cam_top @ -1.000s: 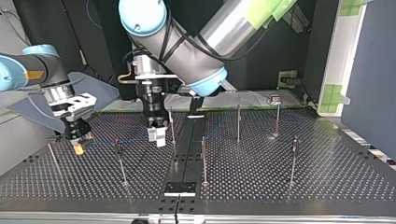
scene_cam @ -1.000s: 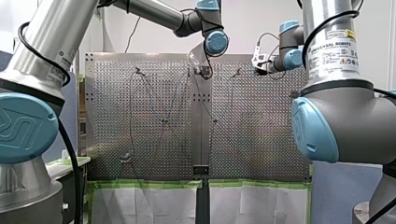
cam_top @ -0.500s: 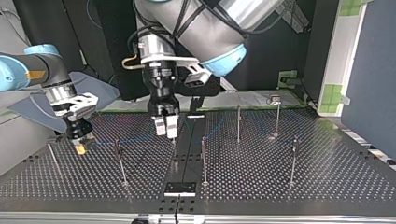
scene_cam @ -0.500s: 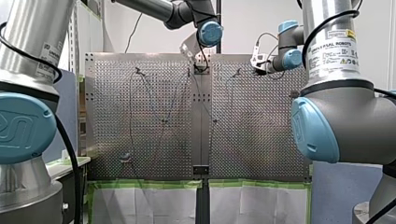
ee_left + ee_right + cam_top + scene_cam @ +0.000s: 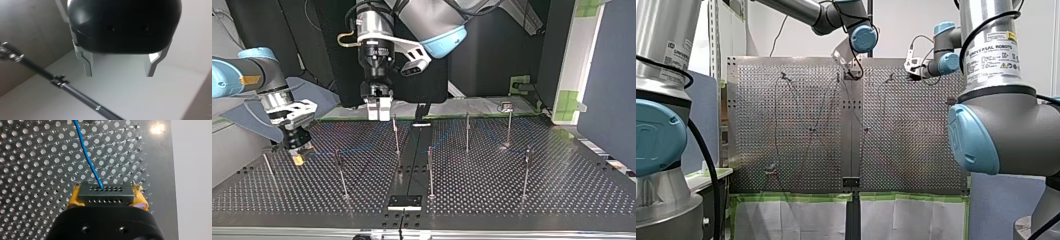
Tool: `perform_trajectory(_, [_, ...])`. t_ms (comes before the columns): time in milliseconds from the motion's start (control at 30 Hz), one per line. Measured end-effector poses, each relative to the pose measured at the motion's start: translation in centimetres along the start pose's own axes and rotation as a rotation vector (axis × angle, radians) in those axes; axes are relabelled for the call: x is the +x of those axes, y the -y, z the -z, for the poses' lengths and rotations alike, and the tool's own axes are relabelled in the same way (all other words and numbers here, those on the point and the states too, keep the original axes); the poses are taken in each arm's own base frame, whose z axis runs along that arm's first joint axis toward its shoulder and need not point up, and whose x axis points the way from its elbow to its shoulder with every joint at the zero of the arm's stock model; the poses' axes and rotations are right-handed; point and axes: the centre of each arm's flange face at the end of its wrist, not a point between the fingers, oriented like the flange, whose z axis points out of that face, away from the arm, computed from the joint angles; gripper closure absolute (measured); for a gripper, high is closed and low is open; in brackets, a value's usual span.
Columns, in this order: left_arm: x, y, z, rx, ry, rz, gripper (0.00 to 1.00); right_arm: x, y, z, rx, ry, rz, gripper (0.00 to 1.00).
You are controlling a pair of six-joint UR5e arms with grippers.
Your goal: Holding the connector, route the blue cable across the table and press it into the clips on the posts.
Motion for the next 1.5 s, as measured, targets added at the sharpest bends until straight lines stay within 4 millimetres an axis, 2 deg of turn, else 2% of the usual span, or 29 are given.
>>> perform_trajectory(167, [3.6, -1.6, 1.6, 0.003, -0.036, -0.026, 0.00, 0.0, 0.0, 0.0, -0.001, 0.000, 0.000, 1.00])
perform_trajectory(300, [5.2, -2.7, 2.6, 0.004, -0.048, -0.035, 0.00, 0.0, 0.0, 0.0, -0.001, 0.000, 0.000, 1.00])
perform_trajectory(667, [7.5, -5.8, 5.5, 0.011, -0.057, -0.035, 0.00, 0.0, 0.0, 0.0, -0.001, 0.000, 0.000, 1.00])
perform_trajectory(1133, [9.2, -11.0, 7.2, -0.013, -0.039, -0.048, 0.00, -0.1, 0.0, 0.0, -0.001, 0.001, 0.000, 1.00])
perform_trajectory(1233, [9.9, -12.6, 7.3, -0.026, -0.036, -0.059, 0.00, -0.1, 0.0, 0.0, -0.001, 0.001, -0.001, 1.00])
perform_trajectory(1367, [11.7, -16.3, 7.3, -0.062, -0.040, -0.099, 0.00, -0.1, 0.0, 0.0, -0.002, 0.001, -0.001, 1.00])
perform_trajectory(1500, [13.5, -19.3, 8.2, -0.086, -0.056, -0.134, 0.00, -0.1, 0.0, 0.0, -0.002, 0.001, -0.001, 1.00])
